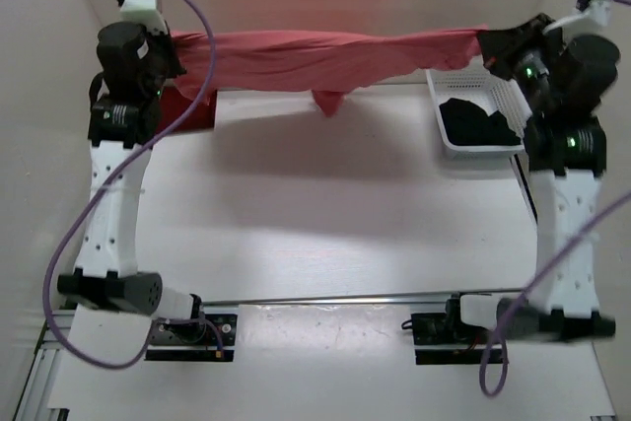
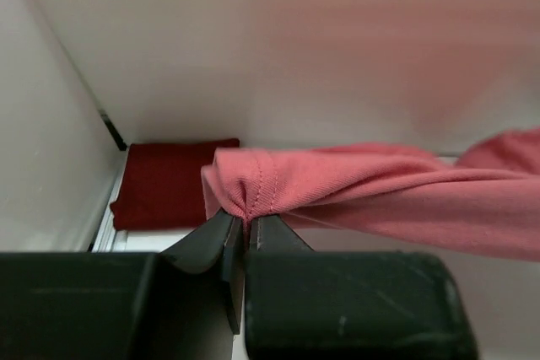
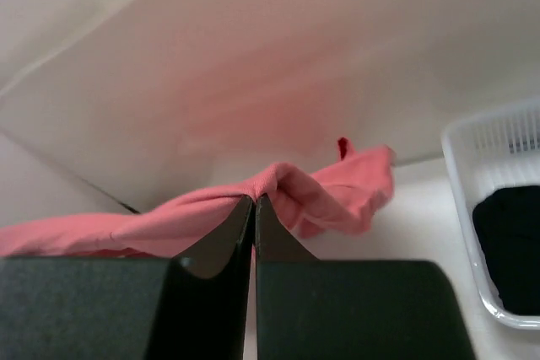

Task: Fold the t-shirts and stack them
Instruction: Flatten out the tshirt, then fold the flattened tshirt in 1/3 of the way

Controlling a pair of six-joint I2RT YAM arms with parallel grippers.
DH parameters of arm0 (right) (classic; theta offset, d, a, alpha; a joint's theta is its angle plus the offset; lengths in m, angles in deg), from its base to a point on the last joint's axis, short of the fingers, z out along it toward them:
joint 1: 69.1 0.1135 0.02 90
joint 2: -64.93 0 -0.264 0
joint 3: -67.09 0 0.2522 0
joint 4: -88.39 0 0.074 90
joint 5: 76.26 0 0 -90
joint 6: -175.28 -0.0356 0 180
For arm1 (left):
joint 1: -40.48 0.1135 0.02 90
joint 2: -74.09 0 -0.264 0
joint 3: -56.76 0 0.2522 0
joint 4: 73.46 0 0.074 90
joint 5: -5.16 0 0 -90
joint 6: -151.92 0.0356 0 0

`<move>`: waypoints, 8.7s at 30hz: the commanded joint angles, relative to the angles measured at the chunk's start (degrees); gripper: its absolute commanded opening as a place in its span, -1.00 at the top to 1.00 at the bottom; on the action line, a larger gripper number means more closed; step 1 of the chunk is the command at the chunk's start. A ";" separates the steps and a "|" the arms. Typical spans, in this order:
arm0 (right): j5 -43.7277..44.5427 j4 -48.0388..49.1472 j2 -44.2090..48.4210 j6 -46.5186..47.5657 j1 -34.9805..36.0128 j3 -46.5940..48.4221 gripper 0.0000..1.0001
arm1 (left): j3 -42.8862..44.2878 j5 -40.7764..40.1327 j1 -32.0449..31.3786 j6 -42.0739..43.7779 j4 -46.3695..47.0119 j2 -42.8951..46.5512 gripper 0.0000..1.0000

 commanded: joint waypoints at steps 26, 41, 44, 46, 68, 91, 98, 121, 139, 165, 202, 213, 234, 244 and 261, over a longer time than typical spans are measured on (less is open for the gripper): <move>-1.53 -24.80 56.77 -6.82 5.85 -74.68 1.00 | -61.28 -3.35 -0.06 0.43 -34.98 13.54 0.75; -3.02 -3.89 11.27 3.29 6.38 -54.21 1.00 | -42.94 2.72 5.56 0.43 -35.61 -5.70 0.67; -2.49 -3.27 2.92 5.75 7.43 -48.76 1.00 | -39.77 2.72 7.14 0.43 -34.99 -9.40 0.62; -1.70 -2.74 -1.06 6.45 7.44 -44.72 1.00 | -38.09 3.94 7.67 0.43 -34.99 -11.77 0.62; 1.11 -10.65 -35.87 16.30 10.60 -14.74 0.98 | -31.33 5.88 11.36 0.43 -33.32 -20.82 0.53; 4.01 -24.63 -24.47 14.02 9.54 -15.67 -1.00 | -43.24 10.36 21.04 0.43 -29.11 -8.00 -0.49; 0.95 -17.61 -18.30 12.43 7.00 -35.63 -1.00 | -43.72 12.56 17.00 0.43 -24.80 -12.29 -0.86; -2.14 -9.06 -17.97 4.71 0.58 -52.86 1.00 | -46.52 7.39 12.86 0.43 -22.77 -12.84 0.78; 3.84 -25.77 31.09 -18.77 -0.04 -80.64 0.43 | -63.40 -10.81 16.99 0.43 -29.28 4.92 -0.16; 4.89 -23.49 28.89 -15.43 -0.04 -82.23 0.42 | -63.05 -13.27 -6.65 0.43 -8.54 7.13 -0.41; 4.89 -22.96 28.37 -13.84 0.49 -82.76 0.35 | -40.12 -17.24 -41.37 0.43 -12.41 2.32 -0.72; 7.88 -22.43 28.89 -16.21 0.49 -82.23 0.35 | -18.41 1.47 -61.14 0.43 -5.82 -26.44 -0.58; 8.41 -21.90 31.09 -16.22 0.49 -83.81 0.35 | -12.33 3.59 -61.67 0.43 -5.63 -36.66 0.54; 7.88 -21.90 31.09 -16.22 0.49 -83.81 0.40 | -10.40 4.92 -61.67 0.43 -6.16 -36.91 -0.33; 7.88 -21.90 31.09 -16.22 0.49 -83.81 0.40 | -8.74 7.81 -61.67 0.43 -6.69 -38.93 -0.43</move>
